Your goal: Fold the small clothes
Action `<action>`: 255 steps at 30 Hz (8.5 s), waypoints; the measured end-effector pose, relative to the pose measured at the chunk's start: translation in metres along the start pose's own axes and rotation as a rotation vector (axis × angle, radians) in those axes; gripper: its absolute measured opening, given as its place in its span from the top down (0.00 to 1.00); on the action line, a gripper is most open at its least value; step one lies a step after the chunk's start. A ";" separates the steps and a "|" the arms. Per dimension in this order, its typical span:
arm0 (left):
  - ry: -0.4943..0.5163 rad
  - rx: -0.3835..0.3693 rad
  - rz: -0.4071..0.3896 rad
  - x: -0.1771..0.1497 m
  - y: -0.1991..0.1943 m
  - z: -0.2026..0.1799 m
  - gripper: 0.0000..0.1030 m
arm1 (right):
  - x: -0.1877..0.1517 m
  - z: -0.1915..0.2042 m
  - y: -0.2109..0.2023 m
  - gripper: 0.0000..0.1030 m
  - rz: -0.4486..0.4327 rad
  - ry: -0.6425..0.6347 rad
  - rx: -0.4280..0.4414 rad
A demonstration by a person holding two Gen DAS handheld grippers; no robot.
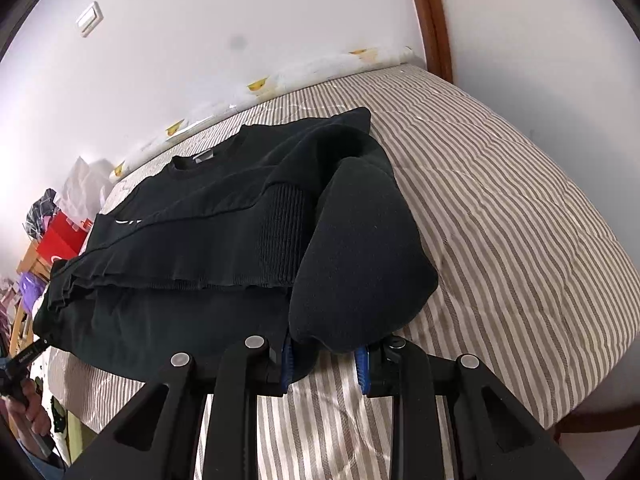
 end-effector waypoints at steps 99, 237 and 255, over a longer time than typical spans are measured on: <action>0.202 0.020 0.057 0.171 0.099 -0.031 0.68 | 0.148 0.069 0.097 0.44 -0.033 -0.278 -0.209; -0.149 -0.294 0.040 -0.006 0.023 0.027 0.57 | -0.064 0.176 0.038 0.54 -0.029 -0.301 -0.216; -0.213 -0.247 0.016 0.019 0.041 0.022 0.51 | -0.072 0.173 0.036 0.53 -0.081 -0.330 -0.227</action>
Point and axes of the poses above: each gripper's, at about its wrist camera, not at the fingertips, and y roughly the way its jaws point, z to its left, x to its top, the point moved 2 cm from there along y, roughly the way its jaws point, and after that the axes turned 4 degrees about z, right-handed, at the moved point
